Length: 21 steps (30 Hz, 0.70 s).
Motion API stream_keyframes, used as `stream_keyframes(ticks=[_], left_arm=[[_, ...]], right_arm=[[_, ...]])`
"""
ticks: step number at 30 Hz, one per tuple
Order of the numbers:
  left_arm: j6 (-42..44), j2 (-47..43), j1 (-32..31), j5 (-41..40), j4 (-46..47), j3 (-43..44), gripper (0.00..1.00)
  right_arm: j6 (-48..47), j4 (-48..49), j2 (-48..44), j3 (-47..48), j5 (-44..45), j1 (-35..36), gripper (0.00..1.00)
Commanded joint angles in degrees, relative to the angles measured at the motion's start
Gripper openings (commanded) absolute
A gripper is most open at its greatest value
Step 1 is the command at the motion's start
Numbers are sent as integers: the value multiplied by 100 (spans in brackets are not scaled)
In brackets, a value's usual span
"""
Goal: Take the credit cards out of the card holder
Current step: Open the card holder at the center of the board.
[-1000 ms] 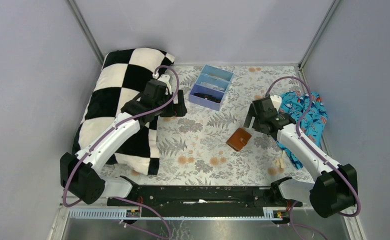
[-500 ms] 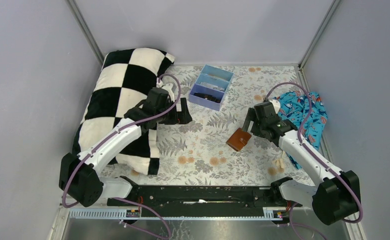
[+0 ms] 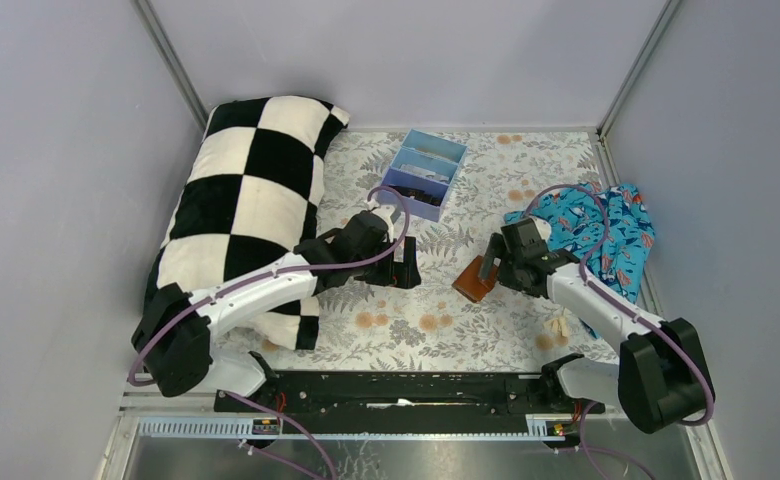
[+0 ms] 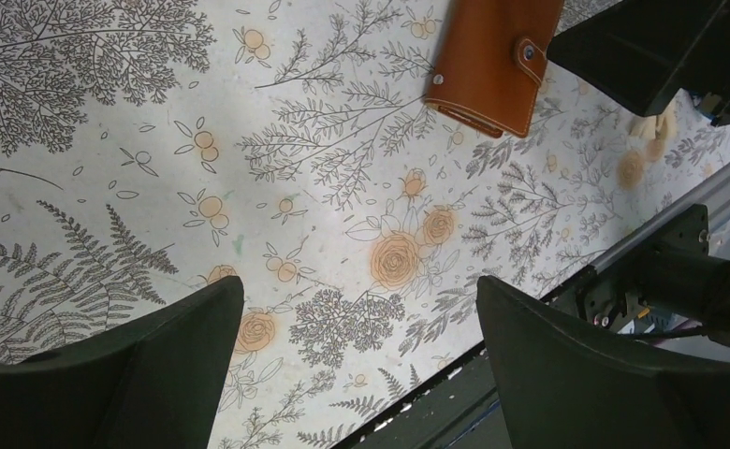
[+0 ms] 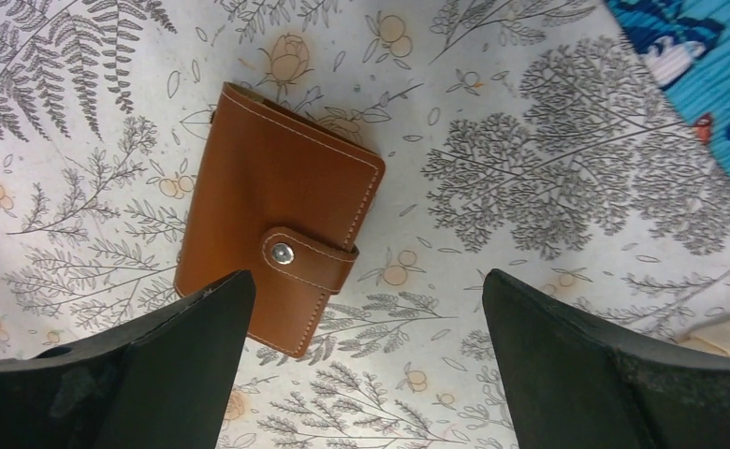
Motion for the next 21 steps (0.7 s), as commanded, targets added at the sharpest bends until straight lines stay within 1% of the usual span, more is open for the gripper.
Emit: stream_keyframes(ticks=[1, 4, 7, 10, 14, 19, 21], left_arm=[[-170, 88, -15, -188, 436, 25, 99], [-133, 173, -15, -303, 407, 64, 99], [-143, 322, -17, -311, 402, 118, 99], [-158, 506, -14, -223, 391, 215, 99], [-180, 621, -24, -183, 421, 249, 99], [-146, 700, -20, -157, 419, 284, 99], [-145, 723, -24, -147, 421, 300, 99]], right_arm=[[352, 351, 236, 105, -222, 61, 98], [511, 428, 514, 175, -146, 94, 94], [688, 531, 789, 224, -101, 98, 88], [786, 629, 904, 251, -98, 150, 82], [760, 516, 1016, 348, 71, 288, 73], [725, 396, 986, 343, 111, 375, 75], [728, 376, 982, 334, 153, 429, 74]])
